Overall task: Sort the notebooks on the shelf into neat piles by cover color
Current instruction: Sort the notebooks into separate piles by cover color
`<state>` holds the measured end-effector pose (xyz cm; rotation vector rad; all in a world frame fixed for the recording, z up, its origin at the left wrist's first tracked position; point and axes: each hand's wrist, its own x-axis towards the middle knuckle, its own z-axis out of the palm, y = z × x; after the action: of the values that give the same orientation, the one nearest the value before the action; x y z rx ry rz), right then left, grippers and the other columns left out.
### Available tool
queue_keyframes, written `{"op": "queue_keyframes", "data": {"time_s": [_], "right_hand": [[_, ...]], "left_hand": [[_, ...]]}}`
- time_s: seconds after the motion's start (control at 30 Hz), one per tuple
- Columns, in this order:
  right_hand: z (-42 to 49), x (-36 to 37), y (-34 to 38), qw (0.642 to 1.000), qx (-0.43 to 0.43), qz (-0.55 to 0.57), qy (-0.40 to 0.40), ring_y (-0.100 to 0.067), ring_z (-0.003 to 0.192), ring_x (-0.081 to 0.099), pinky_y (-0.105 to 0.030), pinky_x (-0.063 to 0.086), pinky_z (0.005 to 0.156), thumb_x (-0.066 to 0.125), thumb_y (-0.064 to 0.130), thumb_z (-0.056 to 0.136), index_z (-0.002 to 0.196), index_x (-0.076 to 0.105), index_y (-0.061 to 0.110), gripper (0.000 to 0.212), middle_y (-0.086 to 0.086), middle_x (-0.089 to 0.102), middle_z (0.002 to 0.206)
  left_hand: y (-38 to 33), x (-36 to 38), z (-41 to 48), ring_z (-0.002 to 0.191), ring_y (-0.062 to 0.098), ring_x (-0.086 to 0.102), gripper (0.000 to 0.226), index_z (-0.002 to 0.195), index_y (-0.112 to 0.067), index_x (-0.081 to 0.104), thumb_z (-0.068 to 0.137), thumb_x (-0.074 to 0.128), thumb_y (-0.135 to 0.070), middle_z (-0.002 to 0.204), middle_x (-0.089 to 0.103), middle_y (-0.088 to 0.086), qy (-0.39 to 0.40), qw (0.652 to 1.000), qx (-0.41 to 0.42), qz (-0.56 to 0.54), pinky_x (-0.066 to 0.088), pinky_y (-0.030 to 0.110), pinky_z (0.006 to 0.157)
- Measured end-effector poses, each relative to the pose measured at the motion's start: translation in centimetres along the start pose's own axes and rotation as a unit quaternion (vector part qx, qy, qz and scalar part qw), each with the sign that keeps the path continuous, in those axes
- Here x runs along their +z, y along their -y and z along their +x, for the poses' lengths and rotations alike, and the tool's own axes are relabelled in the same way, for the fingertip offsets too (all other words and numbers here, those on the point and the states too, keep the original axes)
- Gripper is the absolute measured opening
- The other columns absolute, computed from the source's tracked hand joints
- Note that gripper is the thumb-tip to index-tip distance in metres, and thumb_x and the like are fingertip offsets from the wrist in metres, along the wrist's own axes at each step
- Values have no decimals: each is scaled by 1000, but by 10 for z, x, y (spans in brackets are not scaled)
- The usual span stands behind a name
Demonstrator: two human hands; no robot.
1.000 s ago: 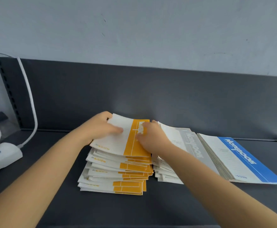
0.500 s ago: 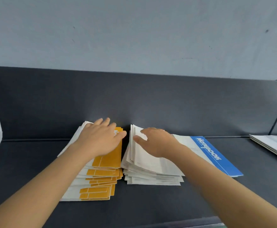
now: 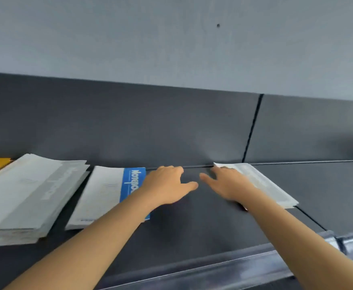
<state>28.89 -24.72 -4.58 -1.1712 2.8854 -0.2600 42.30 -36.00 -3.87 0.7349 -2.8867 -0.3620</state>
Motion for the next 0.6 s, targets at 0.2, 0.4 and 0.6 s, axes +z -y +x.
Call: {"op": "queue_keyframes", "data": {"time_s": [0.2,0.4,0.6], "right_hand": [[35,2,-117,997,68,-35,17,-29,146,4,-60,3,111,16,58,96,138,45,30,58,-8,17,157],[51,4,-147,996,20,78,33,-31,101,54,-33,39,86,26,37,100,116,56,19,39,-10,61,115],[49,15,-144,987,0,163,-6,-29,119,42,-43,21,112,27,41,100,116,62,17,45,-12,61,110]], "left_hand": [[-104,42,57,114,19,54,53,122,-19,55,91,45,-61,124,58,-4,59,992,-57,-95,39,29,76],[-138,73,97,113,22,55,49,122,-17,54,86,55,-51,123,58,-3,17,985,-104,-137,49,34,87],[-135,78,99,127,19,41,65,137,-19,39,84,66,-44,135,48,-2,-34,982,-111,-146,42,29,92]]}}
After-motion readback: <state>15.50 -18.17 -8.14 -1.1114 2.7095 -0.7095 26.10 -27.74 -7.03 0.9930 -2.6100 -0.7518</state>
